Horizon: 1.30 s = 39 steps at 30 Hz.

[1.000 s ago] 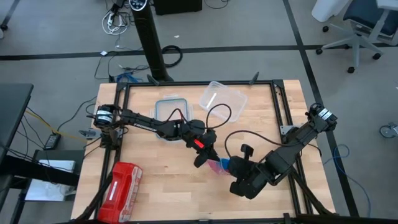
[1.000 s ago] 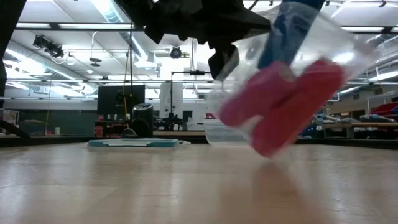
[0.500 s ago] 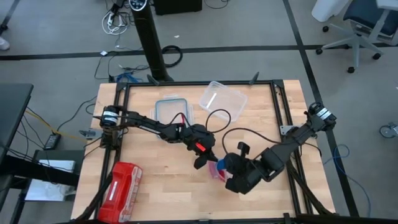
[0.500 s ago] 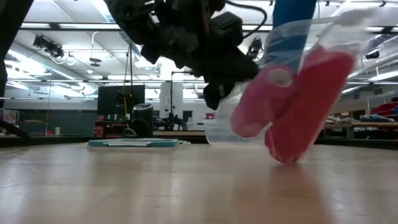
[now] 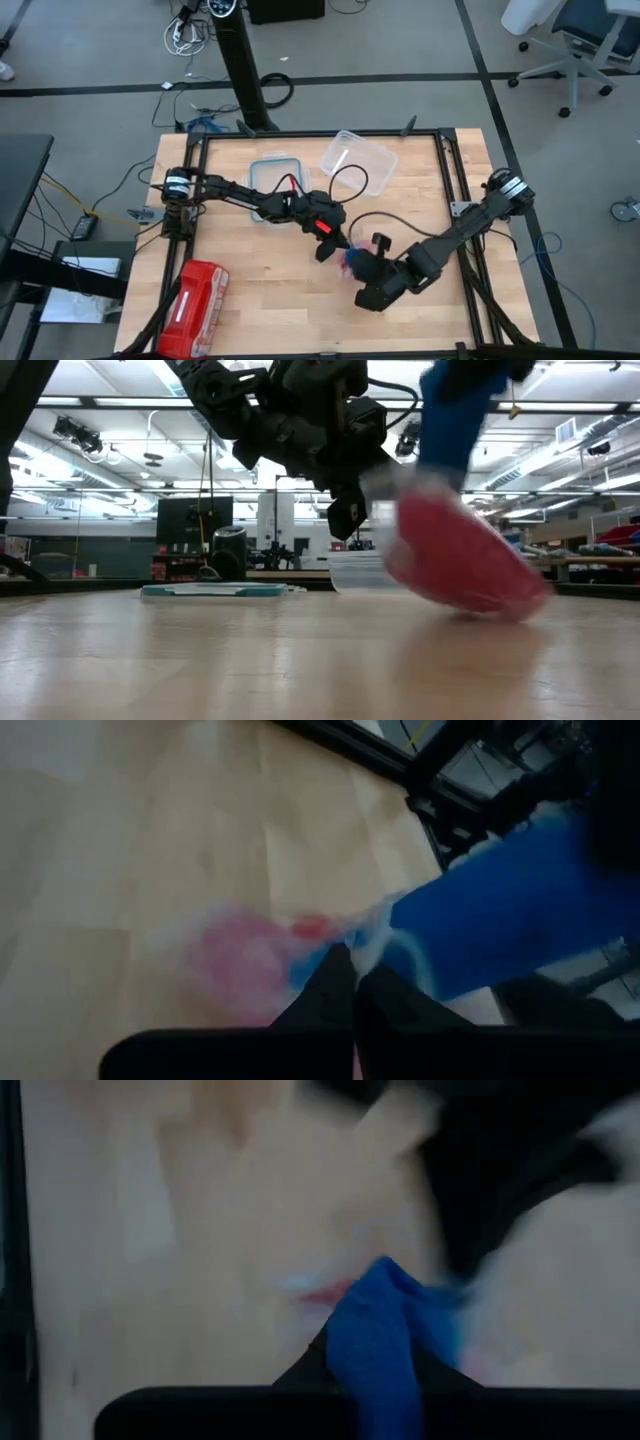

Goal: Roll bandage
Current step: Put the blue bandage into the transparent zip bag

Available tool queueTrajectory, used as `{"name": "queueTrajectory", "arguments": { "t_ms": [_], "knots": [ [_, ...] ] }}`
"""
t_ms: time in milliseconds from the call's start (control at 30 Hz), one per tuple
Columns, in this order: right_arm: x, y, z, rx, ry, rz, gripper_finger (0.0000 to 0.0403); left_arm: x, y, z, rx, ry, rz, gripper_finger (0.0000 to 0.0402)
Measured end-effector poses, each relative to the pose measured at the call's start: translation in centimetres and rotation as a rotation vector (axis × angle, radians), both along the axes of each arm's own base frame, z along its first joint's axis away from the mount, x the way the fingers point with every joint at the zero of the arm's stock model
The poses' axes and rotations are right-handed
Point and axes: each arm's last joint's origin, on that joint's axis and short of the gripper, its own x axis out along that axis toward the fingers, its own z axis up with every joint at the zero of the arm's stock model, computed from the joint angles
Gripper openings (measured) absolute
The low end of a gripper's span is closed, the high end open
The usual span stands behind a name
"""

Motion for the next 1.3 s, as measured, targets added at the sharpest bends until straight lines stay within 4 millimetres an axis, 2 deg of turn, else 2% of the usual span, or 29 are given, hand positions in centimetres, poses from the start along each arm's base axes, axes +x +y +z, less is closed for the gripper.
{"name": "queueTrajectory", "arguments": {
  "t_ms": [133, 400, 633, 833, 1067, 1200, 1300],
  "knots": [
    [0.8, 0.1, -1.6, 0.029, 0.087, 0.062, 0.0001, 0.2, 0.1, 0.6, -0.067, -0.039, -0.003, 0.0],
    [1.0, -1.3, -0.1, 0.029, 0.051, 0.067, 0.0027, 0.5, -0.1, 1.3, -0.131, -0.061, -0.034, 0.0],
    [0.1, -1.3, 0.2, 0.048, 0.166, 0.126, 0.01, 0.5, -0.1, 1.8, -0.202, -0.065, -0.065, 0.0],
    [-0.6, -1.7, 1.1, 0.025, 0.23, 0.055, 0.0163, 0.7, 0.3, 2.9, -0.271, -0.13, -0.049, 0.0],
    [-1.0, -1.5, 4.6, -0.03, 0.206, 0.069, 0.0164, 0.6, 0.0, 3.3, -0.358, -0.108, -0.112, 0.0],
    [-2.0, -0.8, 7.0, -0.029, 0.201, 0.091, 0.0153, 0.5, -0.5, 4.2, -0.428, -0.146, -0.187, 0.0],
    [-2.2, -0.1, 8.0, -0.036, 0.156, 0.12, 0.015, 0.5, -0.8, 4.9, -0.463, -0.188, -0.205, 0.0]
  ]
}}
